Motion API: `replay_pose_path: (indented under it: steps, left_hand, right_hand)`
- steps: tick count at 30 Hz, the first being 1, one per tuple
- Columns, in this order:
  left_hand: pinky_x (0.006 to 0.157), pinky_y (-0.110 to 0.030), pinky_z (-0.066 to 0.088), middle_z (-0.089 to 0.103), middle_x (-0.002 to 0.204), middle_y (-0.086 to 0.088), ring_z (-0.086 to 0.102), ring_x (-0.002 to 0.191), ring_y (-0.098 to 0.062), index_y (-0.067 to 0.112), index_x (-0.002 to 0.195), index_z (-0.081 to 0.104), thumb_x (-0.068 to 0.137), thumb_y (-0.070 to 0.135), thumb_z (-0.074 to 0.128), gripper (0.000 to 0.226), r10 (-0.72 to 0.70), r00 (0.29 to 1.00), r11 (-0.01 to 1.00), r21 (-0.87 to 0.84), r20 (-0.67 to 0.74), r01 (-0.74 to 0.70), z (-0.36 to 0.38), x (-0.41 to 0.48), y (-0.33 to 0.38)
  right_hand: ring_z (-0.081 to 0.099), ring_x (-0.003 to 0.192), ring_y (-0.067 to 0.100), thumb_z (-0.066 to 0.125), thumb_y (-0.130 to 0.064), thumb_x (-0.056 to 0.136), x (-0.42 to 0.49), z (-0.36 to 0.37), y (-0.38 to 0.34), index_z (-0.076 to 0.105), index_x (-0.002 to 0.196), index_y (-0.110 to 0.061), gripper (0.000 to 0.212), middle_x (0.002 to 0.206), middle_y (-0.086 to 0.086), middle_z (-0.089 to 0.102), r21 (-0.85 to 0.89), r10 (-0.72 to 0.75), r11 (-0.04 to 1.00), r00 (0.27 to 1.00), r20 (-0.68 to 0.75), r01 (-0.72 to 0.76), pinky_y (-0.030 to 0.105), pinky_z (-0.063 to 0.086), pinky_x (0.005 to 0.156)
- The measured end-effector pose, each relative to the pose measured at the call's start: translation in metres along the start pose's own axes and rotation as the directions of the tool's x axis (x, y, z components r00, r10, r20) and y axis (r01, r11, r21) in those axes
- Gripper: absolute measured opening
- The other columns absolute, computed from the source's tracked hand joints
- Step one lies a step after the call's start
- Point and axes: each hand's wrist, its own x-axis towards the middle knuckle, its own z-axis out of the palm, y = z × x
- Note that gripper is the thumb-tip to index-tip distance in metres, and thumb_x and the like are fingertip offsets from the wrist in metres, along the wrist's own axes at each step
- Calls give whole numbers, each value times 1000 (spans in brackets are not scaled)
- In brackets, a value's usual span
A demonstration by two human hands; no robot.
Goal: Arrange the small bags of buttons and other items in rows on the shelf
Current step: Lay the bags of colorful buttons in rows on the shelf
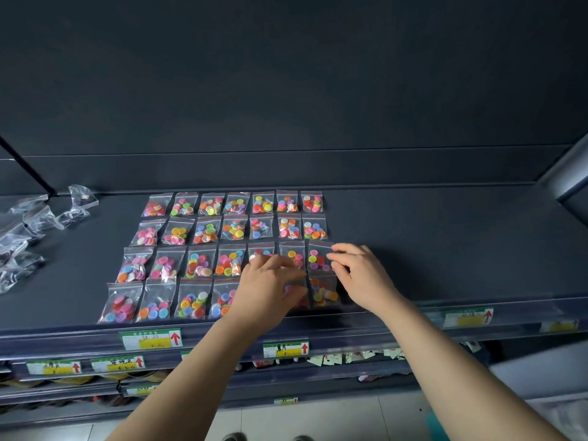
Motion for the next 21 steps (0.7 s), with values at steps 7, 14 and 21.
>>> replay_pose_path:
  steps: [7,14,21]
  left_hand:
    - [99,-33,26,45,132,10,31,118,-20,45,125,56,93,51,47,34,41,992,999,23,117,-44,4,6,14]
    - [87,-27,28,55,121,10,38,108,-19,38,116,66,90,43,57,27,16,1000,998,-64,-15,-17,5,4,7]
    - [91,-32,36,59,113,12,42,103,-18,35,110,69,89,36,61,22,-39,998,990,-135,-48,32,5,-6,-2]
  right_hand:
    - [39,130,14,43,-12,100,8,-3,7,59,131,-18,35,142,-8,50,-7,-22,1000,997,70,22,30,32,111]
    - [46,117,6,63,-28,90,-16,-9,2,67,119,-22,29,126,-12,56,133,-34,990,999,-40,39,19,33,97]
    - [45,107,1,68,-31,86,-40,-2,0,71,112,-21,28,117,-14,58,143,-43,989,998,-37,48,8,33,91]
